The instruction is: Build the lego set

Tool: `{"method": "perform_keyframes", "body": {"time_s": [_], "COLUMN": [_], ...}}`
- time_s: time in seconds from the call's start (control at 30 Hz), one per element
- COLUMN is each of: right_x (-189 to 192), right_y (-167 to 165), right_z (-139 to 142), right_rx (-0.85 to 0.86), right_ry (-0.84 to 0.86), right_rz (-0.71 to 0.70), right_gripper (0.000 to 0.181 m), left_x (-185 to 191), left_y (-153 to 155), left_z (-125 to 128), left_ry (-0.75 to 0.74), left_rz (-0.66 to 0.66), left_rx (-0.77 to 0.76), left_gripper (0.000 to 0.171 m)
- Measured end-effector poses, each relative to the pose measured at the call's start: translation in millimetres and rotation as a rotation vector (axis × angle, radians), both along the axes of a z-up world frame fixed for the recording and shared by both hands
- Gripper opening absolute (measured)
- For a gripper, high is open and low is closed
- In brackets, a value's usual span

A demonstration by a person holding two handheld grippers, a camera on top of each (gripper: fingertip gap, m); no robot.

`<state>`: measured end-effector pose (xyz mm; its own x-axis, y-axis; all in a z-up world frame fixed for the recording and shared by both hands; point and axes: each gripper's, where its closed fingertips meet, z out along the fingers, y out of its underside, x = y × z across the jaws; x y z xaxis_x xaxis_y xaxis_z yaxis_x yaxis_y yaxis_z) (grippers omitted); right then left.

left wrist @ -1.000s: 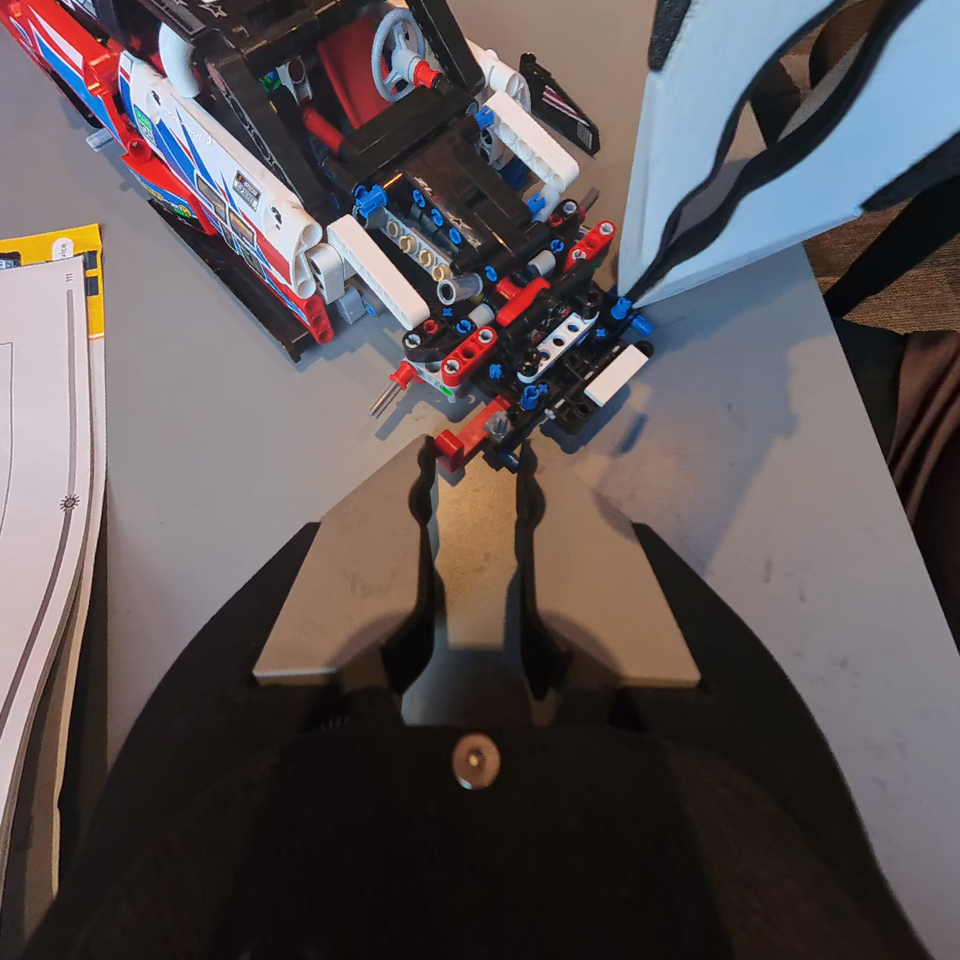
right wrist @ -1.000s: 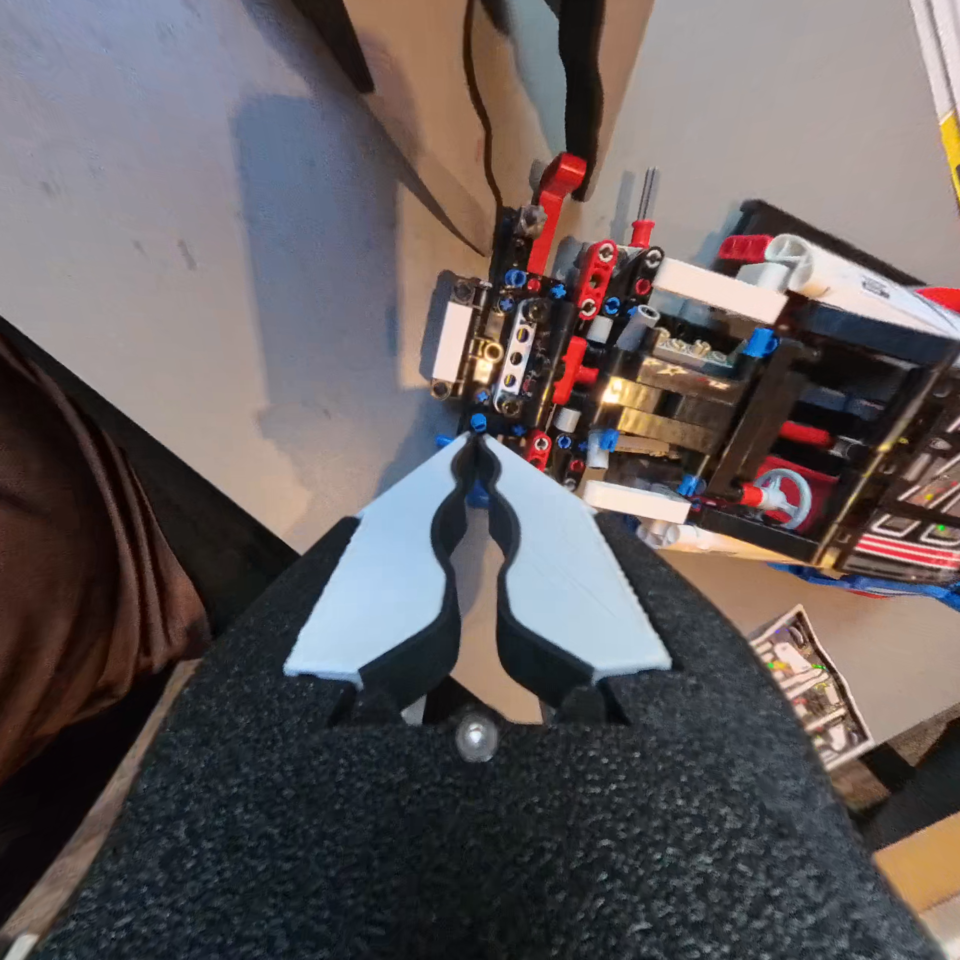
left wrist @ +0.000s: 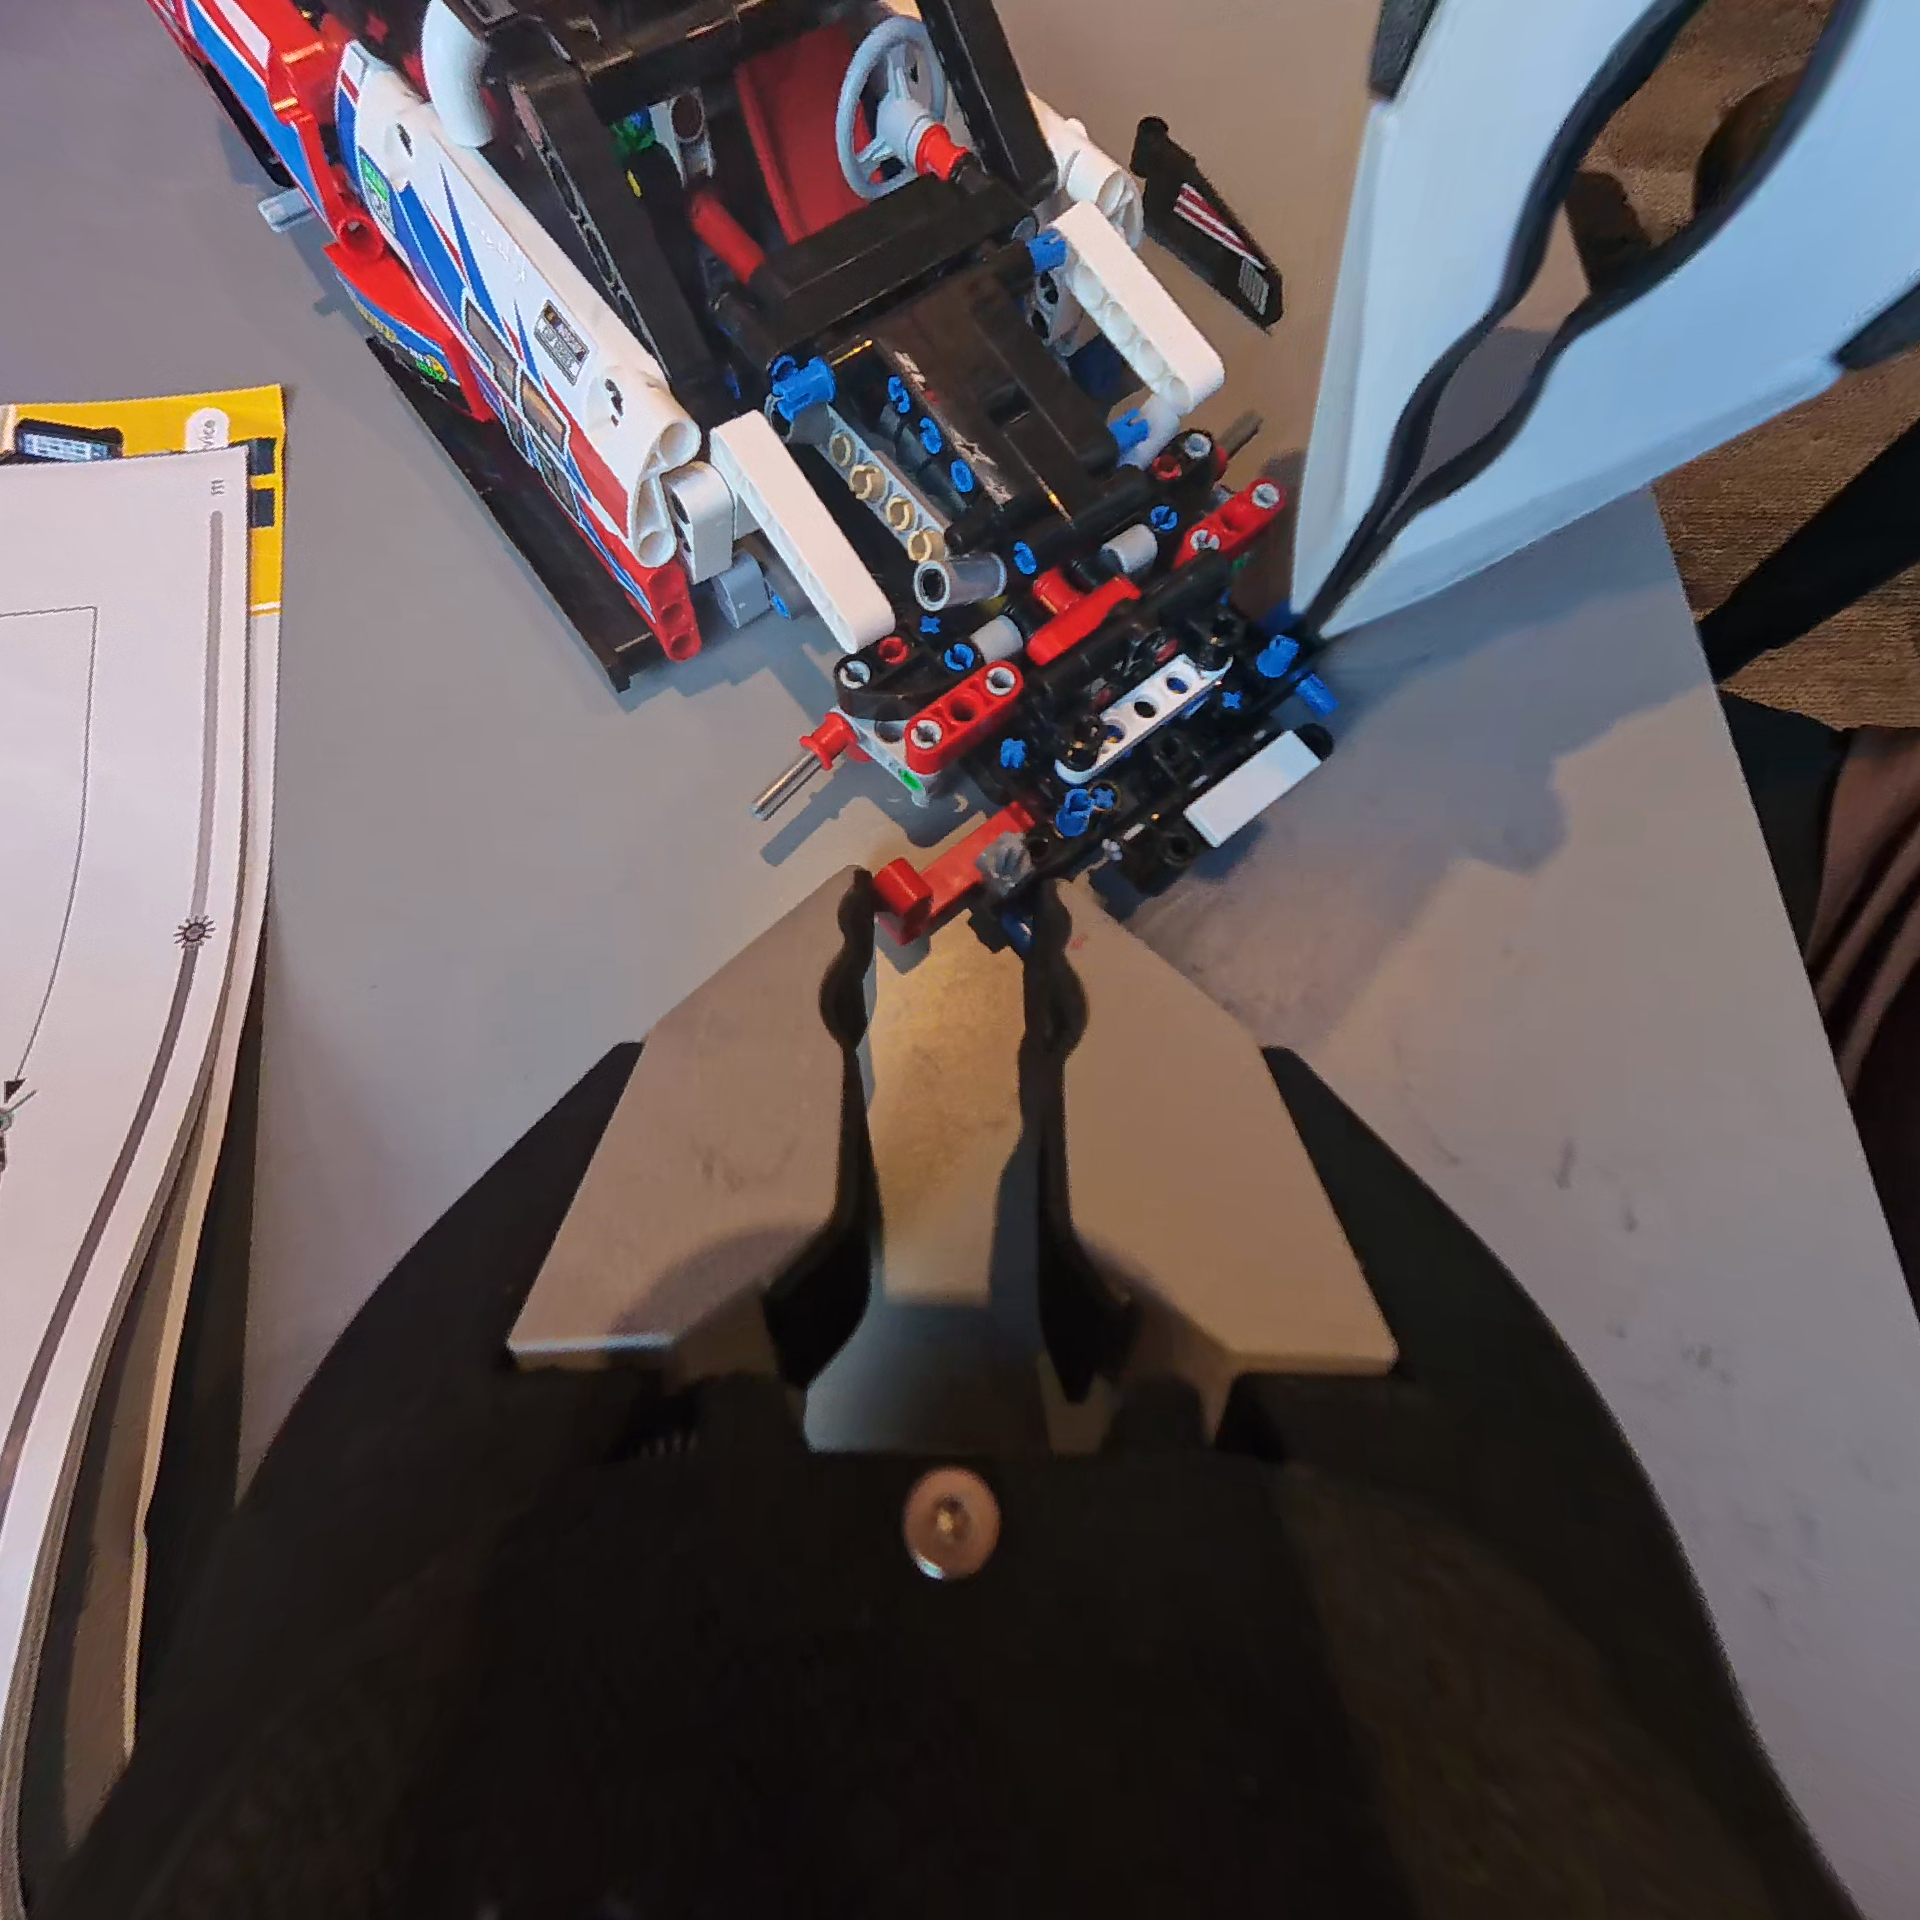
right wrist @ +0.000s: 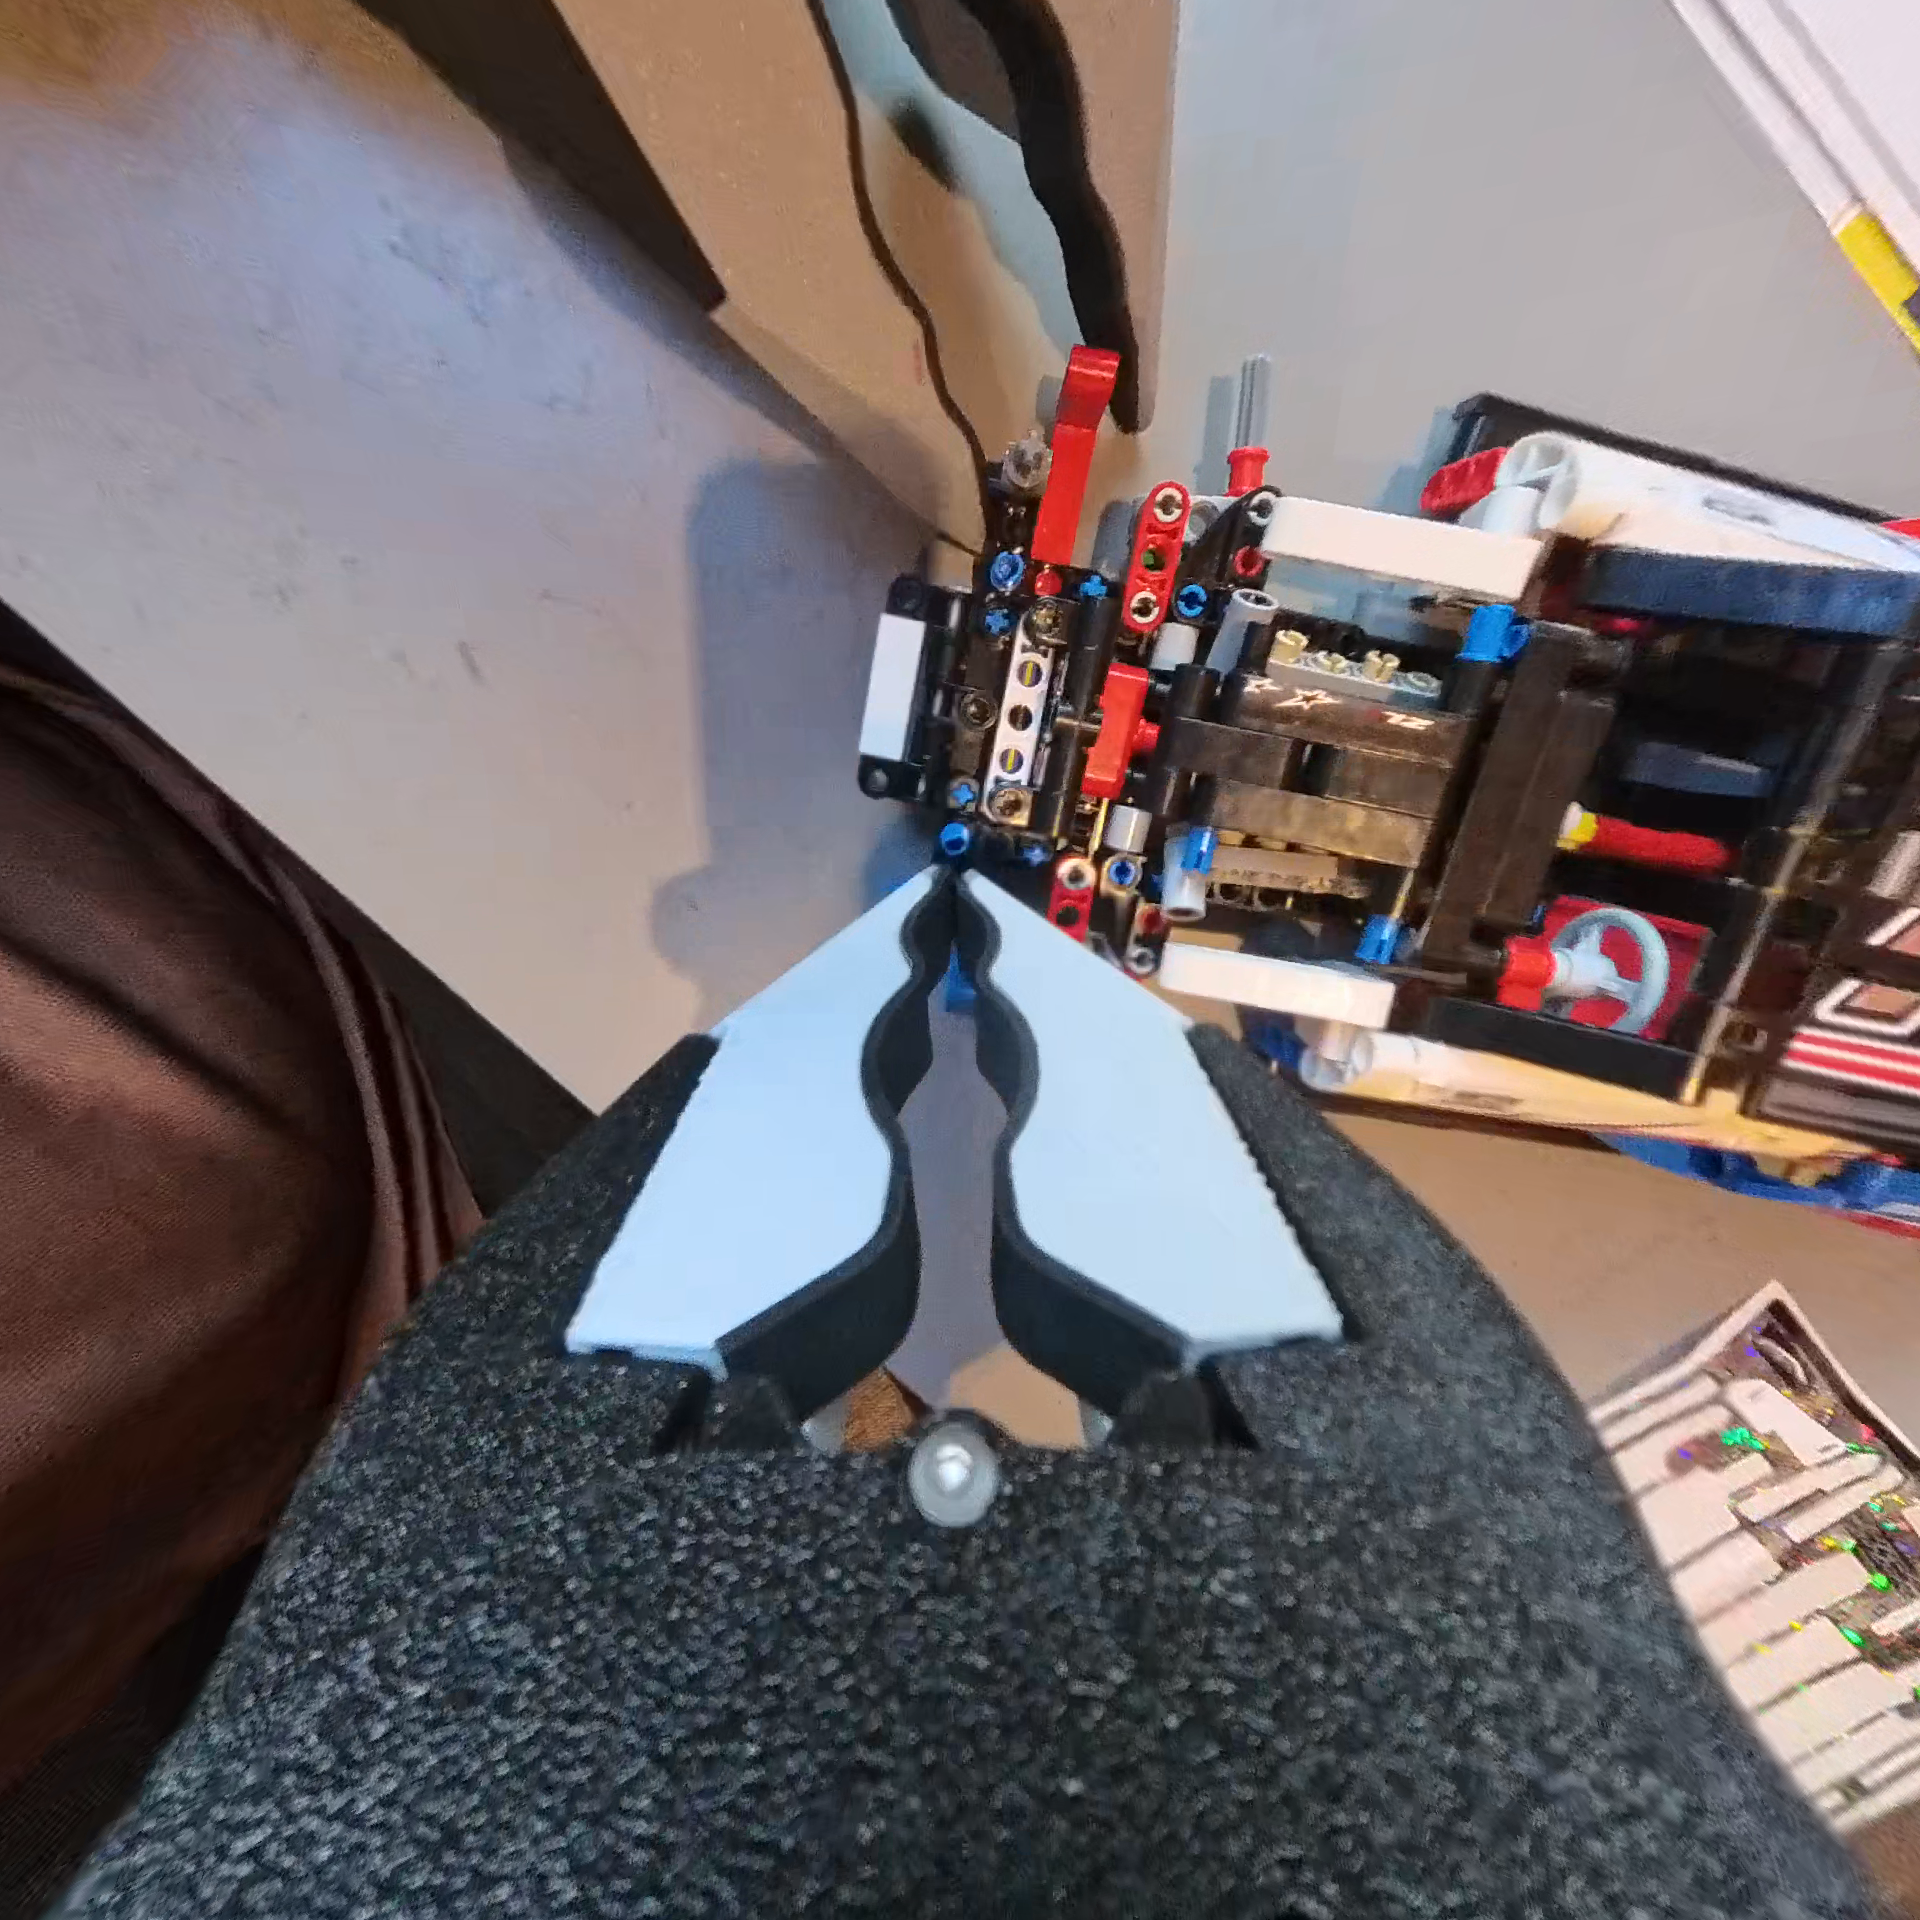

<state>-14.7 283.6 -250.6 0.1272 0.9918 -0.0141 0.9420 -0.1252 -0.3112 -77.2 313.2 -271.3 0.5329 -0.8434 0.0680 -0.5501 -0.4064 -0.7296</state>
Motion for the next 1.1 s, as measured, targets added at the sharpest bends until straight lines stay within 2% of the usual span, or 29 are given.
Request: {"method": "perform_keyframes", "body": {"time_s": [0.1,0.2,0.33,0.77,1.1], "right_x": [0.6,0.1,-4.5,-5.9,-10.7], "right_y": [6.7,2.8,5.1,2.2,1.2], "right_z": [8.4,1.3,1.5,-2.7,-6.2], "right_rx": [0.085,0.083,0.109,0.084,-0.064], "right_ry": [-0.003,-0.031,-0.034,-0.135,-0.212], "right_rz": [0.012,0.029,0.026,0.066,0.063], "right_gripper": [0.000,0.001,0.010,0.003,0.001], "left_x": [-0.1,0.0,-0.1,-0.4,-3.3], "left_y": [0.0,0.0,0.0,0.2,2.6], "left_z": [-0.1,-0.1,-0.1,-0.5,-1.0], "left_ry": [0.002,-0.001,-0.002,0.009,0.019], "left_rz": [0.000,0.000,0.000,-0.001,0.019], "left_rx": [0.002,-0.001,-0.002,0.010,0.017], "left_gripper": [0.028,0.028,0.028,0.028,0.028]}}
